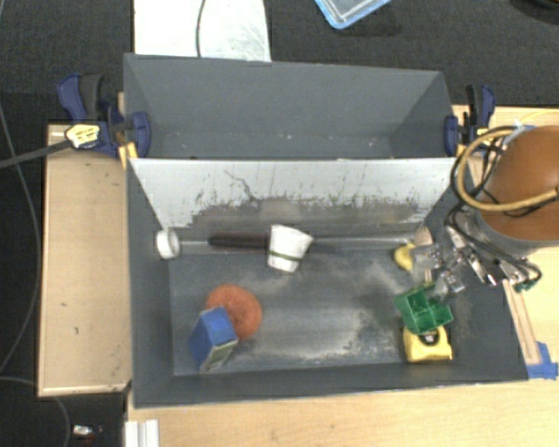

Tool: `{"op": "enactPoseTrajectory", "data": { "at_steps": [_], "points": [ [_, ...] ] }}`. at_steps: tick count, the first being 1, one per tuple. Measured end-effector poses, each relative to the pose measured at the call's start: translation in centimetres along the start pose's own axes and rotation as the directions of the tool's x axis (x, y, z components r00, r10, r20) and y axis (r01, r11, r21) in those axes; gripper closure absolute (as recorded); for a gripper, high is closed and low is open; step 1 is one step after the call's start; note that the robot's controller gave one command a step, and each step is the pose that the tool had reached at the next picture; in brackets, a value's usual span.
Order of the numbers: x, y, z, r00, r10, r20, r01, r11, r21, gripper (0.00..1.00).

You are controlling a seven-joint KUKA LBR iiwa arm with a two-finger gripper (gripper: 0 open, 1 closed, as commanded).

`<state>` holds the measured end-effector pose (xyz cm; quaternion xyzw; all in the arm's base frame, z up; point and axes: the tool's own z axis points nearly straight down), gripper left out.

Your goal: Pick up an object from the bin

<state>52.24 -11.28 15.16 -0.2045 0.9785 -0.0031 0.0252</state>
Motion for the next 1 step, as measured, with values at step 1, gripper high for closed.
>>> {"op": "enactPoseTrajectory", "data": {
  "at_steps": [1],
  "points": [
    [-0.84, -0.78, -9.82, 0.998, -0.061, 0.003, 0.061, 0.998, 0.002, 1.0]
  ]
}}
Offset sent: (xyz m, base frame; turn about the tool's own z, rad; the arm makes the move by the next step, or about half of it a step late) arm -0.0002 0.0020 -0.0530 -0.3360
